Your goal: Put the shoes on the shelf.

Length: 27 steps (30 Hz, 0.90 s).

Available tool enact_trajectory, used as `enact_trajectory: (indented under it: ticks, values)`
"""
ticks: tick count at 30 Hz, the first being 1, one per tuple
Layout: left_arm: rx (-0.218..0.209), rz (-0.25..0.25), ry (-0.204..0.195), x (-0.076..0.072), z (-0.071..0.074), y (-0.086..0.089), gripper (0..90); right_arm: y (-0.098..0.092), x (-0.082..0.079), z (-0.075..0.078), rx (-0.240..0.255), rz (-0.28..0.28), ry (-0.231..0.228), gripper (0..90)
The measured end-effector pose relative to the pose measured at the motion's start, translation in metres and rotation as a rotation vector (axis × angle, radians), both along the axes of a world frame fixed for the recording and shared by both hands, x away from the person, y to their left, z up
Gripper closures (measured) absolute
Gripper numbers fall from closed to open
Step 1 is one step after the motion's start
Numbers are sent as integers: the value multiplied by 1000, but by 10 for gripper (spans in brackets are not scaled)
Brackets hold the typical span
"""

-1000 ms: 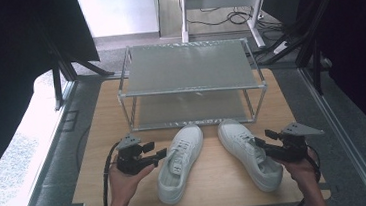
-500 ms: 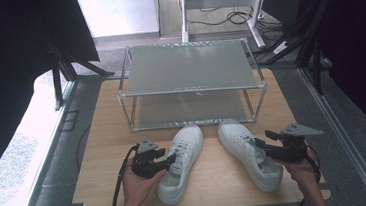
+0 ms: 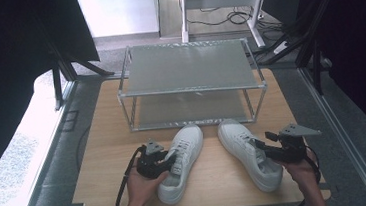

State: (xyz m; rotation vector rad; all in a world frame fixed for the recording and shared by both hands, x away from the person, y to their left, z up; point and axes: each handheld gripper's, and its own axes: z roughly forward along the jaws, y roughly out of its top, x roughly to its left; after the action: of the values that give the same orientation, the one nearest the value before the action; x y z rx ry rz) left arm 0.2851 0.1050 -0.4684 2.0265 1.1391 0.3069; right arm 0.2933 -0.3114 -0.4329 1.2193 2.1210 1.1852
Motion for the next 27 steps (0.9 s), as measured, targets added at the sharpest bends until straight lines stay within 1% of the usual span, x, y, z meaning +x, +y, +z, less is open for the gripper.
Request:
enact_trajectory:
  ticks: [2, 4, 7, 9, 11, 12, 13, 14, 15, 16, 17, 19, 21, 25, 27]
  values:
    - [1, 3, -7, 0, 0, 0, 671, 0, 1, -1, -22, -9, 4, 480]
    - [-7, 5, -5, 0, -1, 1, 690, 0, 1, -1, -51, -12, 13, 481]
    - [-35, 9, 9, 1, -2, 3, 702, -1, 1, -1, -53, -1, 27, 499]
    - [-45, 11, 14, 1, -2, 4, 708, 1, 1, -2, -79, 18, 49, 508]
    - [-47, 14, 13, 1, -3, 4, 714, 3, 3, -7, -117, 29, 72, 525]
    - [-48, 16, 8, 1, -3, 4, 717, 4, 4, -9, -139, 21, 79, 520]
    - [-50, 17, 5, 1, -3, 4, 722, 4, 7, -13, -143, 19, 92, 531]
    - [-48, 17, 4, 1, -3, 4, 727, 4, 10, -16, -134, 24, 103, 550]
    - [-45, 18, 4, 1, -3, 4, 729, 5, 13, -20, -147, 22, 115, 563]
    - [-42, 18, 4, 1, -3, 4, 732, 6, 16, -23, -175, 4, 122, 585]
    - [-41, 18, 4, 1, -3, 4, 733, 6, 19, -27, -190, -8, 129, 586]
    - [-37, 19, 4, 0, -3, 3, 733, 3, 24, -29, -172, -1, 154, 599]
    - [-31, 21, 2, 0, -3, 2, 725, 3, 26, -30, -173, 8, 163, 608]
    - [-22, 25, 1, 0, -3, 0, 704, 8, 29, -32, -203, 23, 170, 666]
    - [-18, 25, 2, 0, -3, 0, 704, 9, 30, -32, -219, 14, 176, 695]
